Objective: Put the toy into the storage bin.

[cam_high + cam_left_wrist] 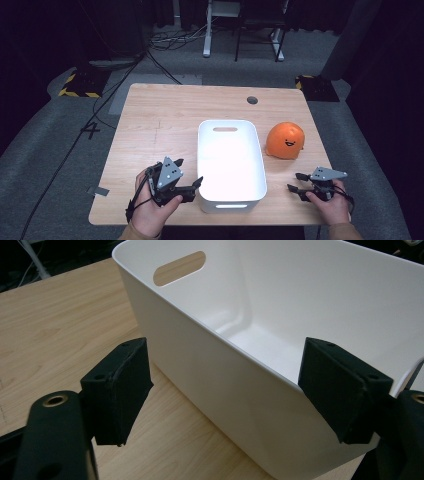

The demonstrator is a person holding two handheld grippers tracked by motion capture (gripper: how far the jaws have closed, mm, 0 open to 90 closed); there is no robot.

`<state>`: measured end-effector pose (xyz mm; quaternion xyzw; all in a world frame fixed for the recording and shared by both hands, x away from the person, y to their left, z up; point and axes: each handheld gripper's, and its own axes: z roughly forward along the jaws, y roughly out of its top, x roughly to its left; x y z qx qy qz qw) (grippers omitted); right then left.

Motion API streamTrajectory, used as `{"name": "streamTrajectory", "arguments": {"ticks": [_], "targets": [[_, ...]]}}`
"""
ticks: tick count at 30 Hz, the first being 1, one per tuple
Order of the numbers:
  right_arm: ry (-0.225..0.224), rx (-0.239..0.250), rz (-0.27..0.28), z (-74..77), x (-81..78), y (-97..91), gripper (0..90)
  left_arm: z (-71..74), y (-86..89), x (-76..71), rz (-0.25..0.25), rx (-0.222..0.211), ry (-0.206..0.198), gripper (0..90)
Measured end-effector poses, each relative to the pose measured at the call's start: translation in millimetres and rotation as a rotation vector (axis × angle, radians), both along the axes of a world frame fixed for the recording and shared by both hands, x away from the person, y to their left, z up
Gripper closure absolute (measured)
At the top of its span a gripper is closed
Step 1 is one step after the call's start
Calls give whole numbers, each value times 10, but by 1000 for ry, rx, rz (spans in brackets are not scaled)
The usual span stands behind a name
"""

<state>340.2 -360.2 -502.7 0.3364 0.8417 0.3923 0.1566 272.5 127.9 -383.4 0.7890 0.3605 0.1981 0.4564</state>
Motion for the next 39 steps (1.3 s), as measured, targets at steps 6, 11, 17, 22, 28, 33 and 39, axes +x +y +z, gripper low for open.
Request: {"name": "streamTrajectory", "arguments": {"ticks": [6,11,17,22,28,33,39], "targets": [[2,-11,-47,11,7,0,414,4,101,-5,15,-31,-16,217],[-29,-18,-64,155,43,43,437,10,262,-33,60,-46,-33,221],[-41,-53,-89,406,90,44,473,-106,370,-1,61,-4,-31,247],[-67,-52,-78,510,119,55,472,-191,435,46,66,15,-19,251],[-82,-21,-73,605,173,53,440,-324,542,100,95,34,18,264],[-93,42,-96,706,212,11,435,-464,625,136,111,43,52,271],[-116,59,-115,820,303,-17,418,-618,785,132,159,72,99,274]]}}
